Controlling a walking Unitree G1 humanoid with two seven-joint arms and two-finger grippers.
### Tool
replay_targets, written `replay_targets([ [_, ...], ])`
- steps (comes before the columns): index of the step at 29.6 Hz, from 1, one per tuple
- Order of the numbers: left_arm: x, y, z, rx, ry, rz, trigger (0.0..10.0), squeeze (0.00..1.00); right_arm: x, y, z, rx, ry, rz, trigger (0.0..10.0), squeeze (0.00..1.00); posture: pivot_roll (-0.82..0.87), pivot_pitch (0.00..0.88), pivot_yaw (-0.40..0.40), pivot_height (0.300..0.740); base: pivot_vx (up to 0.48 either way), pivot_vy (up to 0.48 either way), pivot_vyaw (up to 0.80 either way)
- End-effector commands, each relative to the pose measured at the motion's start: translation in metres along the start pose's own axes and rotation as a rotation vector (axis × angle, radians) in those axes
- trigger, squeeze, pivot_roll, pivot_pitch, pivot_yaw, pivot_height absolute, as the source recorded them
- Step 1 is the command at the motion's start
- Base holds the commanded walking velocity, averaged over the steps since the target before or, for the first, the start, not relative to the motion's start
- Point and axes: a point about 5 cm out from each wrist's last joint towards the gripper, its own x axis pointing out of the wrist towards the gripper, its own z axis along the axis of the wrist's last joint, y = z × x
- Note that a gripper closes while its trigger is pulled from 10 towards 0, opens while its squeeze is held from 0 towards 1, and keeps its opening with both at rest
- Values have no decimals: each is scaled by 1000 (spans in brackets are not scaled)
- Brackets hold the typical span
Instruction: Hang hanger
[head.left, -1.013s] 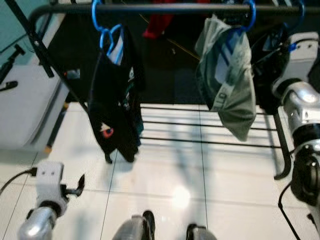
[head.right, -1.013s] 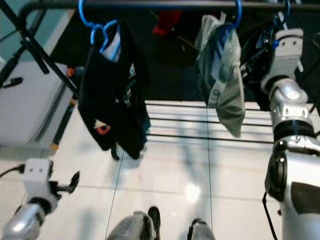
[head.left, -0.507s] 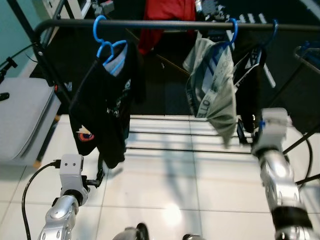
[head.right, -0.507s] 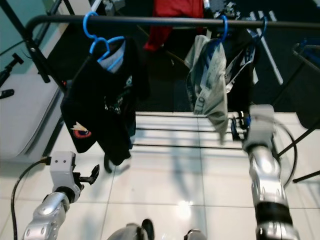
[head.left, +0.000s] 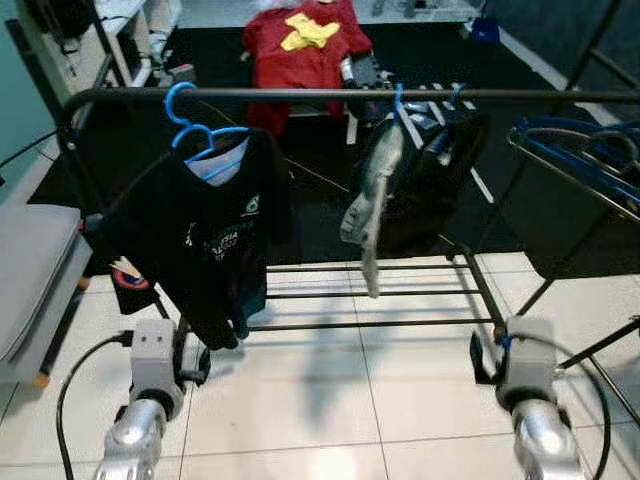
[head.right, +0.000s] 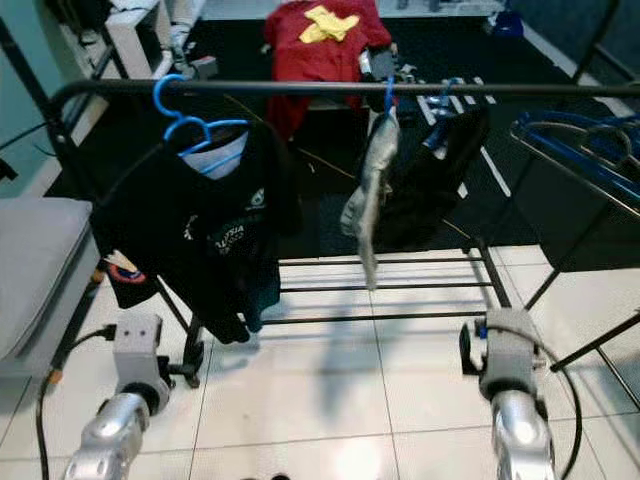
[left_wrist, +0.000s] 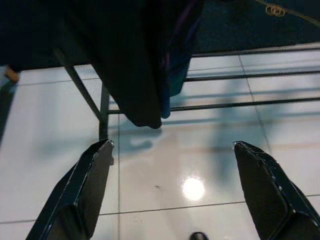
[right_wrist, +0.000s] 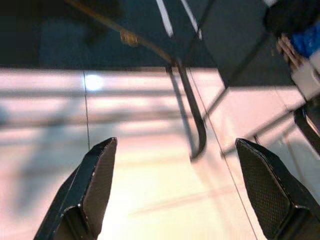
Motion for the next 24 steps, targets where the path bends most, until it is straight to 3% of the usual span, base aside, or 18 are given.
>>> replay_targets([
  [1,-4,6,-9,63,34,33,10000,0,-5,3,-12,-17,51,7,10000,0,-65,103,14,740,0,0,0],
  [13,-13,23,-26,108,95,183,10000,0,-33,-2,-51,-102,129,32,10000,0,-50,110,6,740,0,0,0],
  [24,-18,20,-31,125,95,180,10000,0,-45,-18,-76,7,187,-24,10000,0,-53,157,14,740,0,0,0],
])
